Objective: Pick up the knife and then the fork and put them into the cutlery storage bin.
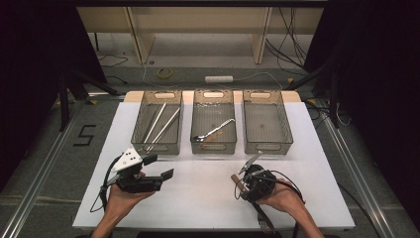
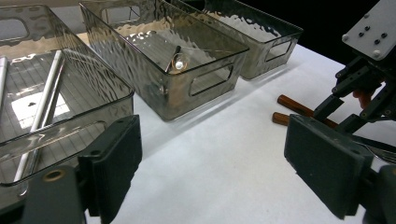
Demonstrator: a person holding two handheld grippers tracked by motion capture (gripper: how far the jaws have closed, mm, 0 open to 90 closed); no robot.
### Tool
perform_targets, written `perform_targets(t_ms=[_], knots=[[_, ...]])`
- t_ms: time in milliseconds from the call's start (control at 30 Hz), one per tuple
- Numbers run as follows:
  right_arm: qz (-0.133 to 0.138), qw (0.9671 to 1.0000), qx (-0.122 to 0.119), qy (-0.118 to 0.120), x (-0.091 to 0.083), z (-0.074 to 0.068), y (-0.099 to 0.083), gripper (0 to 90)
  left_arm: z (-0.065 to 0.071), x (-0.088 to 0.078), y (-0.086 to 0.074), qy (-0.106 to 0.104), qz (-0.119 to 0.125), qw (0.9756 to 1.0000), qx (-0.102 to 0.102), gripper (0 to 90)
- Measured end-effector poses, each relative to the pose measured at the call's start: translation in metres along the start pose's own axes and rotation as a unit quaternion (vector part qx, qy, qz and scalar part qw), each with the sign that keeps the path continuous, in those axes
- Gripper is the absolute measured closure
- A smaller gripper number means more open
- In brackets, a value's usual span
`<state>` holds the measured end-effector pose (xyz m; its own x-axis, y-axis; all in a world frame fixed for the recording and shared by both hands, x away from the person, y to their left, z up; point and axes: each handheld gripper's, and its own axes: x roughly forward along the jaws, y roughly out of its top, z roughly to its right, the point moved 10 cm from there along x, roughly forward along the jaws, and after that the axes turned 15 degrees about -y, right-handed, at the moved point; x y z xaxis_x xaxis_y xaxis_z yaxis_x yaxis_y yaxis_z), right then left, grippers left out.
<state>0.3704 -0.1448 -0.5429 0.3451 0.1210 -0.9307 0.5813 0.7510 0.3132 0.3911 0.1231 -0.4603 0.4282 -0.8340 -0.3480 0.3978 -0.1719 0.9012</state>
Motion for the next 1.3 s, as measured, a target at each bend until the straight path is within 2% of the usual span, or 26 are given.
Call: perform_targets(t_ms=[433, 667, 900, 1300], knots=[[-0.019, 0.9998, -0.009, -0.002, 0.004, -0.002, -0.002, 61.2, 0.001, 0.001, -0.001, 0.0, -0.005, 1.0, 0.006, 19.0], [-0.018, 0.9997, -0.015, -0.002, 0.005, -0.001, -0.002, 62.1, 0.001, 0.002, -0.002, 0.0, -0.01, 0.9999, 0.007, 19.0], [-0.033, 0.9991, -0.027, -0.007, 0.01, -0.004, -0.004, 62.6, 0.001, 0.002, -0.002, 0.0, -0.008, 1.0, 0.005, 19.1], [-0.036, 0.9986, -0.037, -0.007, 0.011, -0.002, -0.004, 66.4, 0.0, 0.002, -0.003, 0.001, -0.012, 0.9999, 0.008, 19.5]])
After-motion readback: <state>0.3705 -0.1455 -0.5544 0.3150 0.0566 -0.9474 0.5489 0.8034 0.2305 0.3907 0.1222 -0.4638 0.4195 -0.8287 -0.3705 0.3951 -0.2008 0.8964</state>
